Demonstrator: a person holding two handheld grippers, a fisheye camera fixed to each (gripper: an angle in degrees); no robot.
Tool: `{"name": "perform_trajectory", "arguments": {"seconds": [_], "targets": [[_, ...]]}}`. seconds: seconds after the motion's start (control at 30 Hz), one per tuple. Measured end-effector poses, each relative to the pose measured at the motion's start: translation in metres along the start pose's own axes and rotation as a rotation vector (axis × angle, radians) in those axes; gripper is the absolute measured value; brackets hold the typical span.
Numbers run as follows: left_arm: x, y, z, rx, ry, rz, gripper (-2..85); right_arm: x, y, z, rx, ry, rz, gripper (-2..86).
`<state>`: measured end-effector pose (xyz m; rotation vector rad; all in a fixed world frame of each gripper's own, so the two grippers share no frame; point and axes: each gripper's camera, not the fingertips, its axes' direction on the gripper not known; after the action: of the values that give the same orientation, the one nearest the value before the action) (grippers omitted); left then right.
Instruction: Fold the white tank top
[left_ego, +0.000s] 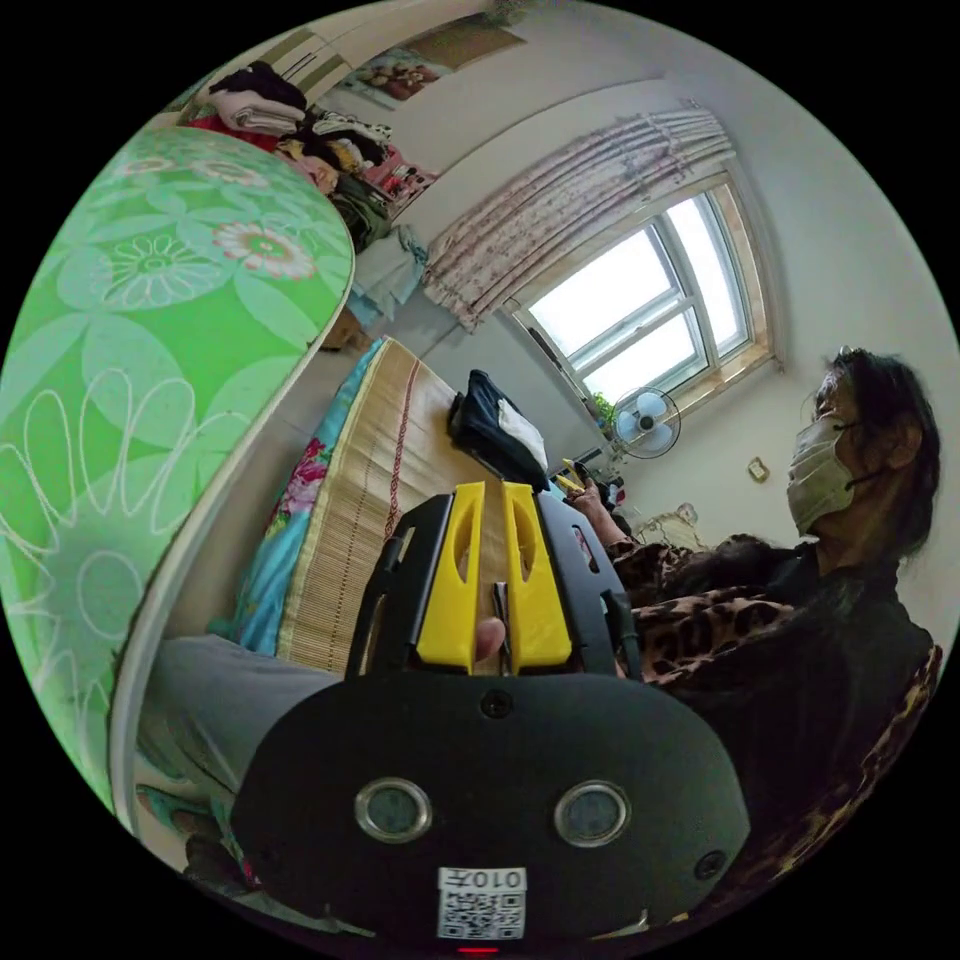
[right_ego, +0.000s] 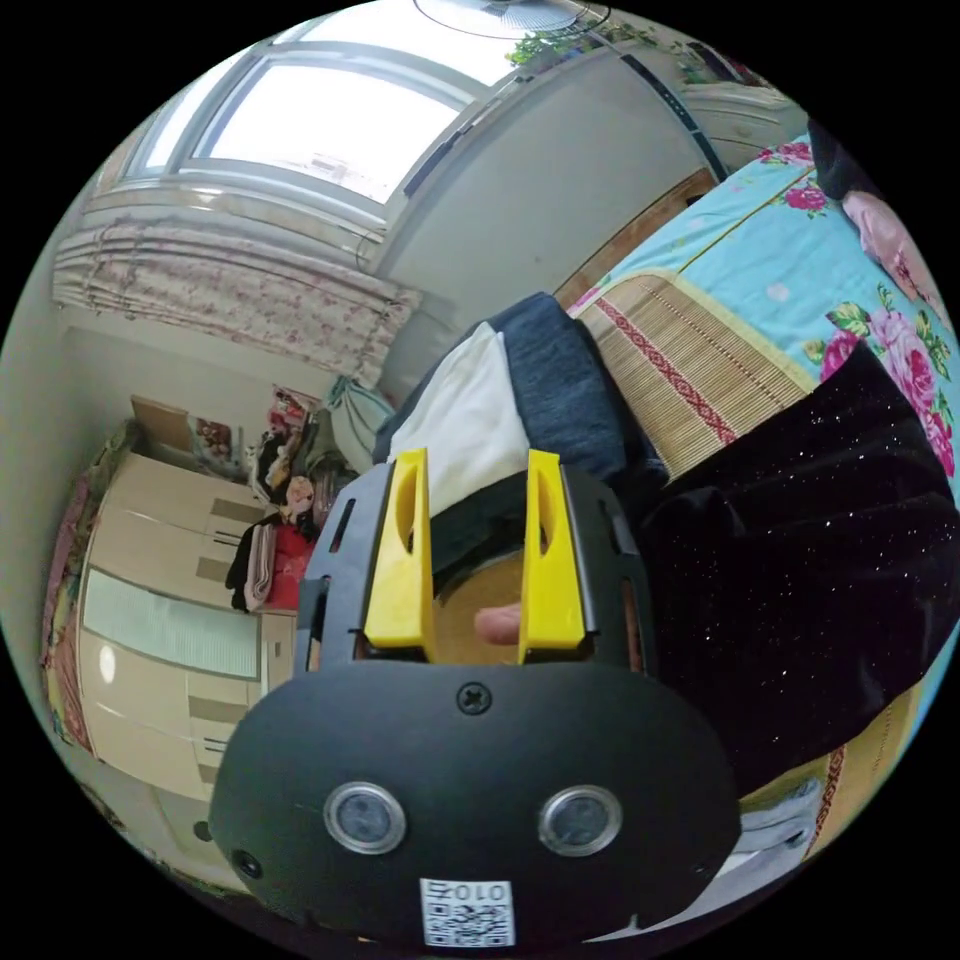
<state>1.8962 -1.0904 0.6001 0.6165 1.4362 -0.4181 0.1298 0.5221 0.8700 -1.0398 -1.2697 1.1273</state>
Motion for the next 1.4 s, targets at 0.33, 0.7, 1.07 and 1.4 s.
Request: {"name": "perform_trajectory", "arguments": {"seconds": [0.33,0.7,1.07,1.4], "targets": [[-0.02,-0.014,0.027,-0.018,-0.035,-0.07,1.2,-0.009,-0.063,0.017,-0.099,0.065,0.008,11.4],[-0.04,-0.032,0.06,-0.044,0.063,-0.095,0.3,-0.066,-0.05,-0.027,-0.188,-0.126,-0.154,2.4],[-0.059,-0.035,0.195,-0.412,0.138,-0.06,0.4,-0.097,0.215,0.024,-0.646,-0.032,-0.136,4.3],[-0.091,-0.003,0.278,-0.638,0.077,-0.111,3.6,-0.105,0.264,-0.002,-0.809,0.12,-0.275,9.3]]}}
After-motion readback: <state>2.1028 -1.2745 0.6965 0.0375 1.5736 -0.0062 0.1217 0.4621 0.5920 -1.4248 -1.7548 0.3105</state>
